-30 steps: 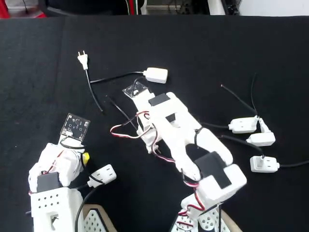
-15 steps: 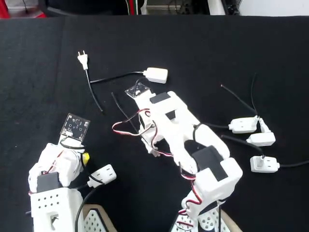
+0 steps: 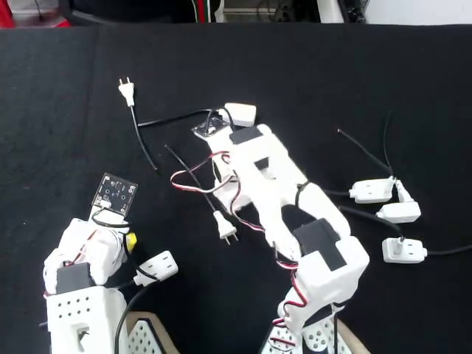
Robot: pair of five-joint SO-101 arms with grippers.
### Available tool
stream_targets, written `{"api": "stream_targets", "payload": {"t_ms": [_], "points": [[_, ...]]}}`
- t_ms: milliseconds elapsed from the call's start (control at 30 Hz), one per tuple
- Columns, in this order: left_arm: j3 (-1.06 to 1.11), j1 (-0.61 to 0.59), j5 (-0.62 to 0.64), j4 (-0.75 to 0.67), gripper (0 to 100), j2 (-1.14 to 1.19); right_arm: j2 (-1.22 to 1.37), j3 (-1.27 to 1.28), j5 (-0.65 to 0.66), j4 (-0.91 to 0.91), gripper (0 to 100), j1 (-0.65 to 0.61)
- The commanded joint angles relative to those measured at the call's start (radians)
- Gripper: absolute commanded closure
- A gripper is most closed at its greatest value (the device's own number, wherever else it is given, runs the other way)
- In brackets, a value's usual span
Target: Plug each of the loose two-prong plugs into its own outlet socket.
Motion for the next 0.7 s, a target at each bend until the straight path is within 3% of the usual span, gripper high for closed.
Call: {"api": "stream_targets", "payload": {"t_ms": [0,233,500,667], "points": [[-0.007,0.005,-0.006,0.000,73,-0.009,-0.097,-0.018,0.000,0.031,79.0,-0.068],[-0.007,0.008,-0.006,0.002,73,-0.009,-0.232,0.114,-0.040,0.021,79.0,-0.107],[-0.007,0.010,-0.006,0.003,73,-0.009,-0.117,0.111,-0.064,-0.018,78.6,-0.250],[-0.005,0.010,-0.006,0.002,73,-0.009,-0.025,0.079,-0.089,-0.018,78.6,-0.256]]}}
